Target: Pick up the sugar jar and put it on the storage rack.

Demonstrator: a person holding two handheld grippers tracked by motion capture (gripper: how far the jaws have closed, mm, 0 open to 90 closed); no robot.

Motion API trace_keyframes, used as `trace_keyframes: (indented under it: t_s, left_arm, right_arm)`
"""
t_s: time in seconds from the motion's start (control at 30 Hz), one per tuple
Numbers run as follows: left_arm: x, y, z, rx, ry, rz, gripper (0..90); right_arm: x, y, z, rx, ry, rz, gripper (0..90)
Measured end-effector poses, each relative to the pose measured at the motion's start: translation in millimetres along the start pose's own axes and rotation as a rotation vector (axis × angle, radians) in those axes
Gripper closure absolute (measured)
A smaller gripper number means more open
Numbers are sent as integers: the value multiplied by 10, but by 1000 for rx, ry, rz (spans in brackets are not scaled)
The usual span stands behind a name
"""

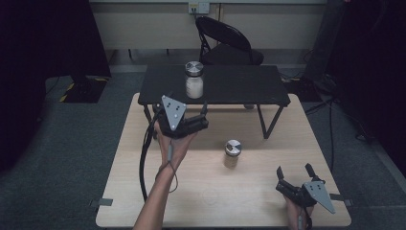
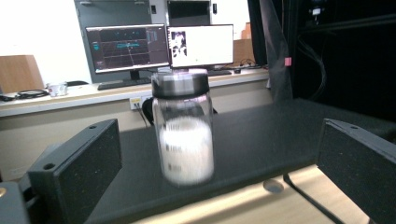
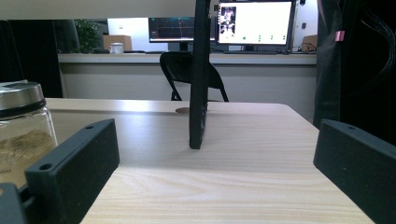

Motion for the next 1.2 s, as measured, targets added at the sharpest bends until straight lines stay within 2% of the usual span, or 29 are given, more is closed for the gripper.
trace_keyframes:
  t_s: [0.1, 0.17, 0.23, 0.3, 0.4, 0.47, 0.5, 0.53, 0.6, 0.67, 0.73, 0.8, 0.97, 1.1, 1.2]
  left_arm:
    - [-104, 15, 80, -6, -41, 33, 7]
    - [-147, 5, 124, -13, -48, 54, 13]
    - [-215, 52, 180, -19, -60, 40, 26]
    - [-286, 97, 217, -55, -77, 28, 28]
    - [-377, 237, 378, -15, -58, -10, 30]
    - [-437, 267, 514, -14, -16, -2, 35]
    - [-470, 304, 567, -10, -12, -13, 23]
    - [-493, 347, 586, -34, -27, -28, 10]
    - [-556, 342, 715, -63, -8, 9, 0]
    - [-586, 376, 871, -70, -2, 18, 0]
    - [-608, 400, 987, -74, -8, 25, 0]
    - [-640, 390, 1098, -102, -26, 48, 0]
    - [-662, 431, 1407, -69, -47, 56, 0]
    - [-695, 500, 1600, -46, -8, 24, 0]
    - [-713, 523, 1683, -37, -11, 18, 0]
  right_arm:
    - [0, 2, -2, 0, -2, -2, 0]
    - [0, 3, -5, -1, -4, -4, 0]
    - [1, 2, -6, -2, -4, -3, 0]
    - [-1, 1, -4, -1, -3, -2, 0]
    - [-2, -1, -4, 0, -3, -1, 0]
    - [-2, 0, -4, -1, -3, -2, 0]
    - [-3, 2, -3, 0, -2, -3, 0]
    - [-4, 3, -2, 0, -2, -3, 0]
    - [-5, 3, -1, 1, -1, -3, 0]
    - [-2, 5, -3, -1, -2, -5, 0]
    - [-2, 6, -4, -1, -3, -7, 0]
    - [-2, 7, -3, -1, -2, -7, 0]
    - [0, 5, -6, -2, -4, -8, 0]
    - [-4, -1, -6, -1, -4, -3, 0]
    - [-4, -2, -5, -2, -3, -2, 0]
Point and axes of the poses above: each handheld gripper's, and its own axes: x roughly forward along the jaws, z roughly out of its underside, y roughly to its right, the point moved 3 cm from there along x, roughly forward along the jaws, and after that the axes turned 13 degrees about z, right-handed, at the moved point
